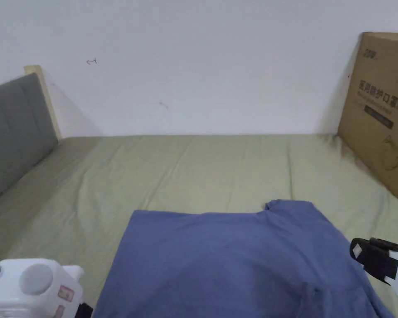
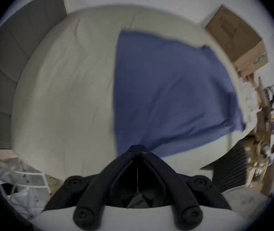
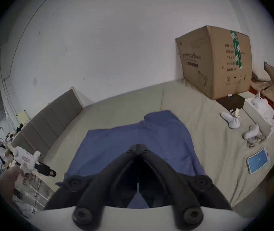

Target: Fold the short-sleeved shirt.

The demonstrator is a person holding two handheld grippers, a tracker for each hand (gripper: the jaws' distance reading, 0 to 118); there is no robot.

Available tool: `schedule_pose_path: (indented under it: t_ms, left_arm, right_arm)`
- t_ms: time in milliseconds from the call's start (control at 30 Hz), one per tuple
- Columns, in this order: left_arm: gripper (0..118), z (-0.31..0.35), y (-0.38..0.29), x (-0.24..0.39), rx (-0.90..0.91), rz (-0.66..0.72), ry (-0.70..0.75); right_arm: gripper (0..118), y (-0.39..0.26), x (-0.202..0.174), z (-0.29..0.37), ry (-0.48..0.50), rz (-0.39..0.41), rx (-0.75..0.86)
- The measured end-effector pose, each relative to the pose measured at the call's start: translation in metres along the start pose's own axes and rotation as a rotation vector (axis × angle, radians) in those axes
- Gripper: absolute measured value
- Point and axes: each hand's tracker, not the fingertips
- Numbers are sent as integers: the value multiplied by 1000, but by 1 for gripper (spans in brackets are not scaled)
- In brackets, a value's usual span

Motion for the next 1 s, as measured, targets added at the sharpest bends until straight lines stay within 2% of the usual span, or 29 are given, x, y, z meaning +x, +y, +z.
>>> schedule_pose_path:
  t_ms: [33,100,233,333,400,467,500,533,600,633,767,867,900,967,1000]
  left_arm:
    - [24,-13,-9,-8,-9,16,1]
    - [91,-30,-20,-16,9,56,-16]
    - [92,-51,-36,-31,74,210,-101]
    - [92,-62,-37,-30,54,221,-116]
    - [92,-65,-39,-18,57,157,-55]
    - [88,-63,-40,-4,67,102,4]
    - [77,-62,-43,2,74,71,22]
    - [63,-58,-47,8,95,41,15]
    - [22,-50,-54,20,133,8,1]
    - [6,-48,-57,26,146,-18,-18]
    - [2,-43,-66,47,168,-120,-26]
    - [2,-31,-66,43,204,-35,-72]
    - [2,-27,-66,39,219,-3,-89]
    - [2,-15,-66,33,249,39,-105]
    - [2,-9,-67,29,272,58,-105]
  right_arm:
    - [0,-4,2,-2,-3,-1,-20]
    - [0,-10,5,-5,-17,-1,-46]
    - [0,-18,5,-10,-28,-9,-92]
    - [0,-22,4,-12,-26,-13,-112]
    - [0,-25,3,-13,-30,-4,-126]
    - [0,-28,3,-13,-34,5,-137]
    - [0,-30,3,-14,-36,8,-144]
    - [0,-31,3,-14,-37,9,-148]
    - [0,-34,5,-14,-38,8,-156]
    - [0,-35,6,-15,-39,6,-160]
    - [0,-37,21,-12,-44,-30,-157]
    - [0,-39,47,-7,-80,-81,-172]
    - [22,-40,57,-7,-109,-109,-187]
    - [99,-45,80,-14,-141,-167,-300]
    - [110,-51,92,-19,-152,-182,-391]
